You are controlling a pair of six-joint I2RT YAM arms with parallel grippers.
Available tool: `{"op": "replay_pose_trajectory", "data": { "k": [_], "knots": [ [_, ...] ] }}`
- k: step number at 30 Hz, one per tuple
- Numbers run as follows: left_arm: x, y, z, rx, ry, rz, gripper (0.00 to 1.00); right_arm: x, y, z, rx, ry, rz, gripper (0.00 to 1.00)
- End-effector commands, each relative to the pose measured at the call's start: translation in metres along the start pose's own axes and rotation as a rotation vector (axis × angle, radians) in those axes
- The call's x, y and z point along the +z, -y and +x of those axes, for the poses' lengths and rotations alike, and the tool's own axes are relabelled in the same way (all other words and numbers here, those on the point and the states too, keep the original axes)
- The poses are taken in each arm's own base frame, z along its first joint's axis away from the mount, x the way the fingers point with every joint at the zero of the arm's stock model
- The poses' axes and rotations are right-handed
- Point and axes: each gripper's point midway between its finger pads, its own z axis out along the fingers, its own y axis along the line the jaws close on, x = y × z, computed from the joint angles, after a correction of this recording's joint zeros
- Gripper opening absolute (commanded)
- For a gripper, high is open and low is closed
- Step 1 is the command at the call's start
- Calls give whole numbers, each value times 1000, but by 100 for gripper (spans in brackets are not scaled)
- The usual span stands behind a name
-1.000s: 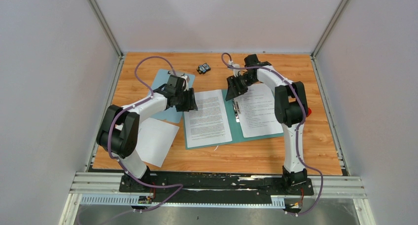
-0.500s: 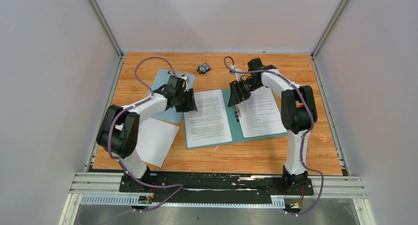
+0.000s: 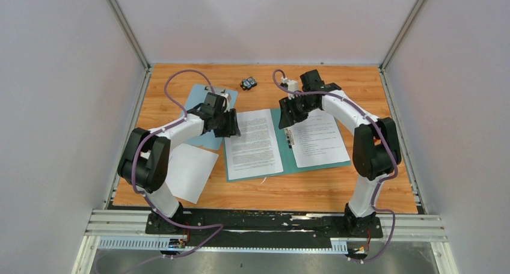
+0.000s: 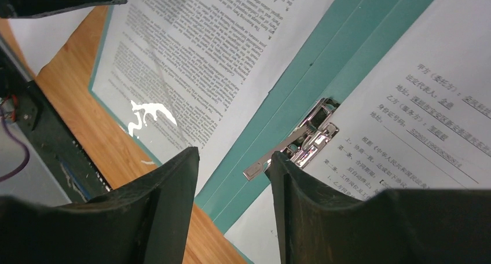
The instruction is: Put the files into the folder
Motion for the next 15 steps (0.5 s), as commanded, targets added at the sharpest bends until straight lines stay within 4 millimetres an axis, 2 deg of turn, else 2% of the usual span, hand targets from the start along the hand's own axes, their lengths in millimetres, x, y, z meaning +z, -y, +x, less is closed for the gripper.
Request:
{"op": "replay_pose_trajectory", "data": {
  "k": [1,5,11,15],
  "knots": [
    [-12,3,-6,36,36,3,56,-7,-1,-7,40,-19,234,43],
    [-13,-4,-4,37,41,-27,56,-11,2,2,110,-41,301,34],
    [-9,-7,0,41,29,-33,56,-10,3,7,117,-70,302,24],
    [-6,-7,3,41,21,-30,56,-4,6,11,122,-94,301,21]
  ]
}}
